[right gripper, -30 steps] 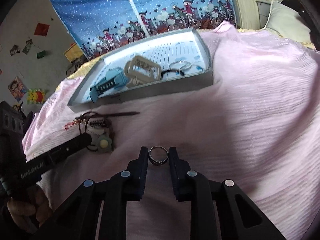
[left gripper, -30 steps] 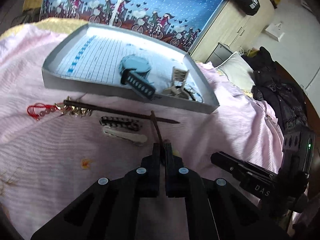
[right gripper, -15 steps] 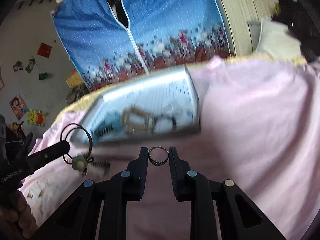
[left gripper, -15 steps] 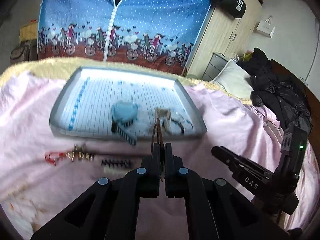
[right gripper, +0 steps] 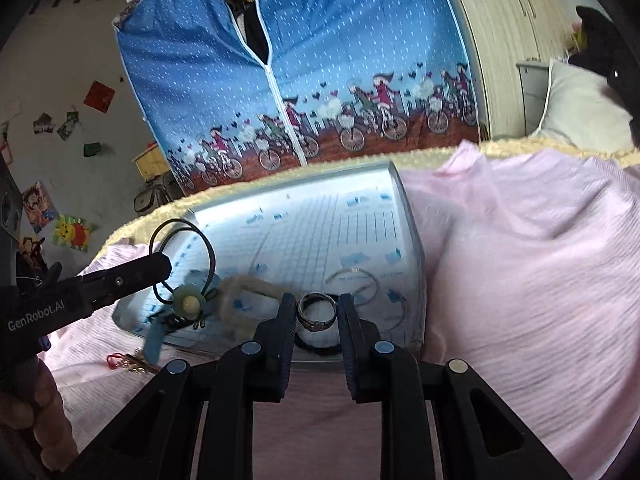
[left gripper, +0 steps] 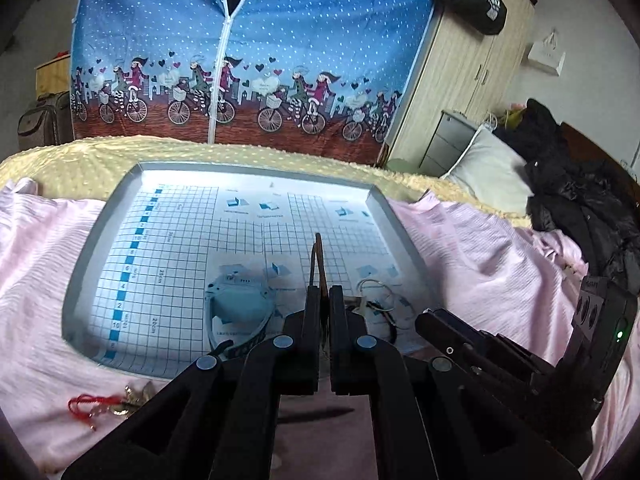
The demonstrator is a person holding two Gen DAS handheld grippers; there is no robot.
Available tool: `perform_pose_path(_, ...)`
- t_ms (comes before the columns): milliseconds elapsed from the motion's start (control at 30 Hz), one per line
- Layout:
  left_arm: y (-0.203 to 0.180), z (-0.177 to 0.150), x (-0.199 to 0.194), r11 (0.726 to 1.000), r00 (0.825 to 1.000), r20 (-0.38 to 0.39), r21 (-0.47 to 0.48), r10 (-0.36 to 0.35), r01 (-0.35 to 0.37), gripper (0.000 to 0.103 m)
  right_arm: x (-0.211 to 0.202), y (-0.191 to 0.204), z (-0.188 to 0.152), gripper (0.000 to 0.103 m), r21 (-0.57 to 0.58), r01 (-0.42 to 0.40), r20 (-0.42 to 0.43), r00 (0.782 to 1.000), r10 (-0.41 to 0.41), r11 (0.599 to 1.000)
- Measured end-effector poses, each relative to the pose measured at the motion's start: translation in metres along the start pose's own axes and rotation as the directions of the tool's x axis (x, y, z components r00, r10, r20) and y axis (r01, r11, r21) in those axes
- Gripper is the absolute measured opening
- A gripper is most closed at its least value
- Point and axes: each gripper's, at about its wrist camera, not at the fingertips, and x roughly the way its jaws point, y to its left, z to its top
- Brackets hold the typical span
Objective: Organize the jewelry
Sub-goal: 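Carry the small ring and hairpin over the tray with both tools, then lower the ring and hairpin into the tray and open both tools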
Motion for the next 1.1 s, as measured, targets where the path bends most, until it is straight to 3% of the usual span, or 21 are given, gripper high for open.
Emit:
perform_pose_path(267, 0.018, -0.012, 0.025, 0.999, 0.997, -0.071, -0.04, 0.021, -0.024, 0.002, 0.017, -0.012, 0.0, 0.02, 0.057, -0.006, -0.045, 0.999, 0.008, 0.998)
perform_pose_path(533, 0.021, -0.019, 0.027, 0.997, 0.992, -0.111, -0.047, 0.051, -0.057, 0.002, 0.021, -0.004, 0.0, 0.021, 0.023, 0.02, -0.066, 0.998, -0.018, 1.0)
perform_pose_path(667, 0.027, -0.019, 0.021, 0.994, 0.993, -0.115, -0.1, 0.021, -0.033, 0.007, 0.019, -0.004, 0.0, 0.022, 0.02, 0.014, -0.066, 0.998, -0.012, 1.0)
perform_pose_path(733, 0.031, -0.019, 0.012, 0.991, 0.995, -0.094, -0.132, 0.018, -0.031, 0.024, 0.014, -0.004, 0.001, 0.025, 0.014, 0.014, -0.061, 0.998, -0.013, 1.0)
perform_pose_path(800, 0.033, -0.018, -0.002, 0.988, 0.999, -0.052, -0.154, 0.006, -0.014, 0.049, 0.008, -0.003, 0.002, 0.036, 0.005, 0.034, -0.045, 0.998, -0.034, 0.999)
perform_pose_path(933, 0.035, -0.016, -0.036, 0.987, 0.999, 0.033, -0.159, 0.034, -0.028, 0.074, -0.011, 0.0, 0.006, 0.051, -0.006, 0.059, 0.011, 0.998, -0.059, 0.998)
perform_pose_path(1000, 0.035, -0.017, -0.057, 0.986, 0.994, 0.09, -0.157, 0.065, -0.05, 0.097, -0.025, 0.004, 0.008, 0.079, -0.012, 0.065, 0.048, 0.997, -0.064, 0.998)
perform_pose_path(1100, 0.034, -0.024, -0.09, 0.985, 0.977, 0.183, -0.149, 0.111, -0.084, 0.102, -0.047, 0.014, 0.01, 0.093, -0.031, 0.063, 0.108, 0.992, -0.06, 0.998)
